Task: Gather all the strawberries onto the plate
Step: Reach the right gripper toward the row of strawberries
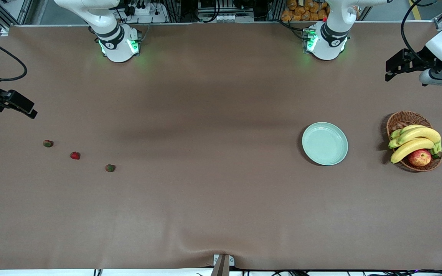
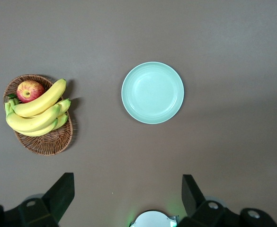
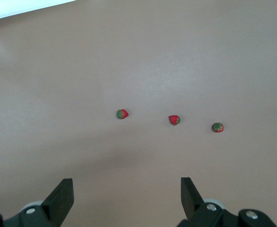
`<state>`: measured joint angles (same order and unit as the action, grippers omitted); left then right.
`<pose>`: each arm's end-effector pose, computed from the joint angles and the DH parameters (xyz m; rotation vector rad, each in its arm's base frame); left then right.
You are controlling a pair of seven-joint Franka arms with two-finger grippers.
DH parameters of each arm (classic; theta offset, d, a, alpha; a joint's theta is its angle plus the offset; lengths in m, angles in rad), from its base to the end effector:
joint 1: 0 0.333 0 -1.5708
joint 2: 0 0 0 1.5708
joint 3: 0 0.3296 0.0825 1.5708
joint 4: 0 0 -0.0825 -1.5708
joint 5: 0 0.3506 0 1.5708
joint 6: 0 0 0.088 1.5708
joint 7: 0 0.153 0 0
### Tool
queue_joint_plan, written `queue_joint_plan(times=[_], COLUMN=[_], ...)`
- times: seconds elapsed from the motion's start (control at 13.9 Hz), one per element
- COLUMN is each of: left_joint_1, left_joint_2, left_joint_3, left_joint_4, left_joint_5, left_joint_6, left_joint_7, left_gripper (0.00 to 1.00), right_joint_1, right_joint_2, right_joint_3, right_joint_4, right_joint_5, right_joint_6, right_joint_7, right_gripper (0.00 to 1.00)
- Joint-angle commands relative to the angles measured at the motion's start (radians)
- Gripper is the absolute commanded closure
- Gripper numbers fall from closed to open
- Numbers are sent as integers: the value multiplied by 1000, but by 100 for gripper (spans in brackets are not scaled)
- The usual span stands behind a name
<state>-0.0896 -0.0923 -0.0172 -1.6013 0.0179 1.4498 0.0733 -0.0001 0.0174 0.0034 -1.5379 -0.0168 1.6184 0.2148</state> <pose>0.4730 -0.0482 0.6149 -3.1074 0.2778 0.0919 0.5350 -0.0007 0.6019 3.1128 -0.3300 0.1011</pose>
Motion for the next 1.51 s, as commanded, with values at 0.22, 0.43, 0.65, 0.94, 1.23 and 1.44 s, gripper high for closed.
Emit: queue_joint_plan(times=[0.22,0.43,0.65,0.94,1.23,1.44], left_joint_1=[2,-9,-9,-7,-9,-6], left_joint_2=[-14,-9,-7,-6,-6,-6], left_joint_3=[-7,-10,-37,-44,-46,-64], left_joint_4=[20,31,26,24,24,29], left_joint_5=[-15,-13,-13,-13,-15,-12], left_joint_6=[-22,-23,-23,-25,-25,-23], left_joint_7=[-1,-9,-47,-47,-46,-53], left_gripper=[0,0,0,0,0,0], right_joint_1=[-1,-11,-14,-50,-100,-118], right_joint_2=[12,21,24,67,107,133], right_joint_3=[1,-2,-3,-5,-6,-10], right_joint_4=[16,12,-2,-2,-2,-4], right_joint_5=[-14,-14,-14,-12,-14,-28], right_joint_6=[-6,-14,-9,-6,-9,-8], right_joint_7=[-11,-11,-12,-12,-14,-20], right_gripper=[0,0,0,0,0,0])
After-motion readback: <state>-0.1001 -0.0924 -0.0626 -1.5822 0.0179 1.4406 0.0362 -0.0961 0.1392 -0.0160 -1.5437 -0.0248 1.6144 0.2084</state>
